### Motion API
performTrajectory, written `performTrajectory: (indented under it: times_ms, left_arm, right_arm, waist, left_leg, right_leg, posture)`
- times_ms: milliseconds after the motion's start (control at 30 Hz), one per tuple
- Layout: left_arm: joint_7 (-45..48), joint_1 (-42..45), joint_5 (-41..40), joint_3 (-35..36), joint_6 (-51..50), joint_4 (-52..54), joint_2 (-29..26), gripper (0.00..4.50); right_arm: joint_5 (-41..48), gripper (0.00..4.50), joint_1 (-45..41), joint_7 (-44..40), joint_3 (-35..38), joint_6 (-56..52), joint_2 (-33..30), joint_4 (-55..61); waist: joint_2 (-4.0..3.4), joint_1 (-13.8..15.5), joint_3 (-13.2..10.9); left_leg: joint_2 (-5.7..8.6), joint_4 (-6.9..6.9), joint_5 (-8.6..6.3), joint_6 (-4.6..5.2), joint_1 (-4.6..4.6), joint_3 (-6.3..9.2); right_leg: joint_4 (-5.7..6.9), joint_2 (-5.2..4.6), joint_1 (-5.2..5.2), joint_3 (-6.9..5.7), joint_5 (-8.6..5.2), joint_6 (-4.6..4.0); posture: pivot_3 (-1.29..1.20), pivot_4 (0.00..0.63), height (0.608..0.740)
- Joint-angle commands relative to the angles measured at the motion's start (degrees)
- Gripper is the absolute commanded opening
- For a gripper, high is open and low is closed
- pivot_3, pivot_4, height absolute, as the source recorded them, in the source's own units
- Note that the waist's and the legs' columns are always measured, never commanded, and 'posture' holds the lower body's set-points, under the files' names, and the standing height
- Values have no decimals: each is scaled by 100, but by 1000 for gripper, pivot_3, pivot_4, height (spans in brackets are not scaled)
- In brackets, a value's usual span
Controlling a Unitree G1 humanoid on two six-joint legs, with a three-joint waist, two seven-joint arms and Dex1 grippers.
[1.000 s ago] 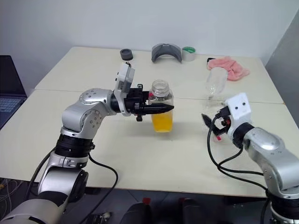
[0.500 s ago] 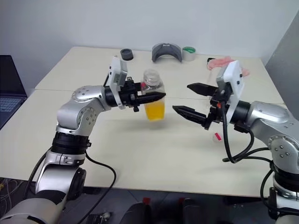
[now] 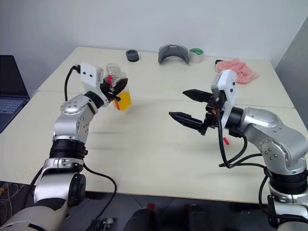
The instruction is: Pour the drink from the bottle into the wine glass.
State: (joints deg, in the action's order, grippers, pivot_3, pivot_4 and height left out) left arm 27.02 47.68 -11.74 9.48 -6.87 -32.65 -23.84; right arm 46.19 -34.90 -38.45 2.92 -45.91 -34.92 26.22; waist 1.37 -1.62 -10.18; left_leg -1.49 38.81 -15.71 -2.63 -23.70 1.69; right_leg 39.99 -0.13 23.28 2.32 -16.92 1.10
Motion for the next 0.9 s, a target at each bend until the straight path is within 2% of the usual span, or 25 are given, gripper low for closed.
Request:
performTrajectory:
  times_ms: [33, 267, 600, 900]
  left_arm:
    - [-166, 120, -147, 267, 603, -259, 151, 1787]
    - [-594, 348, 150, 273, 1389, -1304, 160, 1787]
    - [-674, 465, 220, 259, 1802, -1880, 211, 1787]
    - [-683, 498, 245, 258, 1705, -2074, 122, 4494]
  right_arm:
    - [-19, 4473, -220, 104, -7, 63, 74, 178]
    - [-15, 4473, -321, 240, -60, 10, 149, 163]
    - [-78, 4473, -220, 243, -25, 69, 128, 165]
    - [-16, 4500, -190, 367, 2, -27, 114, 300]
  waist:
    - [1, 6, 0]
    - [1, -3, 0]
    - [1, -3, 1]
    - [1, -6, 1]
  left_leg:
    - [0, 3, 0, 0, -4, 5]
    - [2, 4, 0, 0, -8, 9]
    - [5, 4, 0, 0, -7, 8]
    - [5, 4, 0, 0, -8, 9]
  right_leg:
    - [0, -1, 1, -5, 0, 0]
    - [0, -2, 4, -8, 1, 0]
    - [4, -2, 3, -9, 1, 1]
    - [5, -1, 3, -11, 1, 1]
  posture:
    - [0, 150, 740]
    - [0, 150, 740]
    - [0, 150, 740]
    - [0, 150, 740]
